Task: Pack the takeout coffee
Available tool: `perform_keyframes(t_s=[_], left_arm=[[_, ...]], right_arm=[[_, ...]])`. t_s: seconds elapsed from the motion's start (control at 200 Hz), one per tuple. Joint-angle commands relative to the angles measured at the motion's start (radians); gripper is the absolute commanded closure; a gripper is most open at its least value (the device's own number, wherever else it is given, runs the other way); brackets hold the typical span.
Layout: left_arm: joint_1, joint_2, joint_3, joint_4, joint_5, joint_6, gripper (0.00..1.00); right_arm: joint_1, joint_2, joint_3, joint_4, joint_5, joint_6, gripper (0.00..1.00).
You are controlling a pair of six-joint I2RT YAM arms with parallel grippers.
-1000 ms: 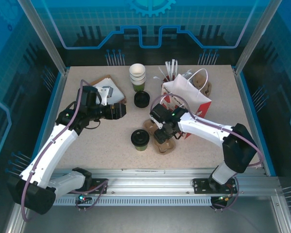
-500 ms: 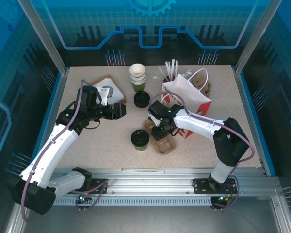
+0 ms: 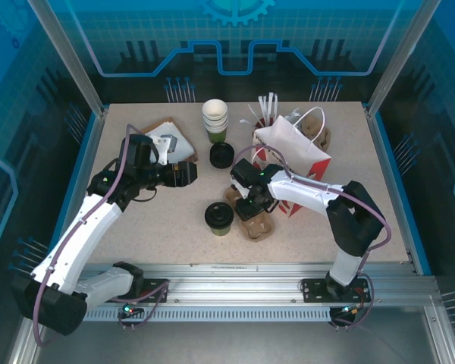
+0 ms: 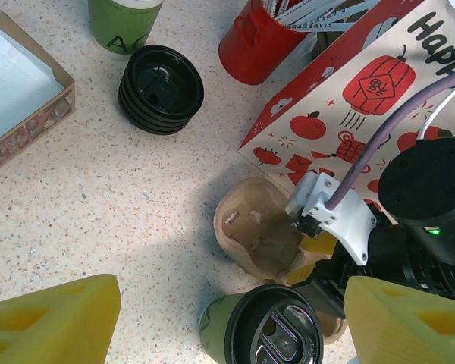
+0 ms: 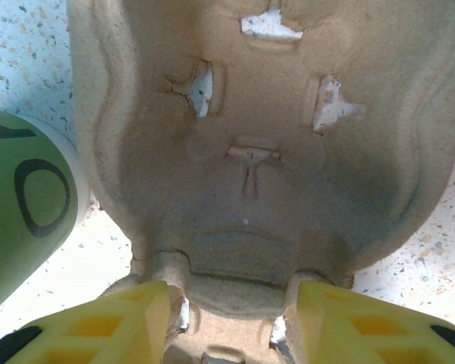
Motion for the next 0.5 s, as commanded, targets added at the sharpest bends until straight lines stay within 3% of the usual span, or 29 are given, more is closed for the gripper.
perform_keyframes(t_s=[0.0,0.495], left_arm=[[0.008,-0.025,-0.018,0.005,0.021,0.024,0.21],[0.008,-0.031,-0.022,0.008,0.025,0.026,0.21]], right_arm=[[-0.01,0.02,0.034,0.004,-0.005,0.015,0.5],[-0.013,0.048,0.058,-0.022,0.053,0.024,0.53]])
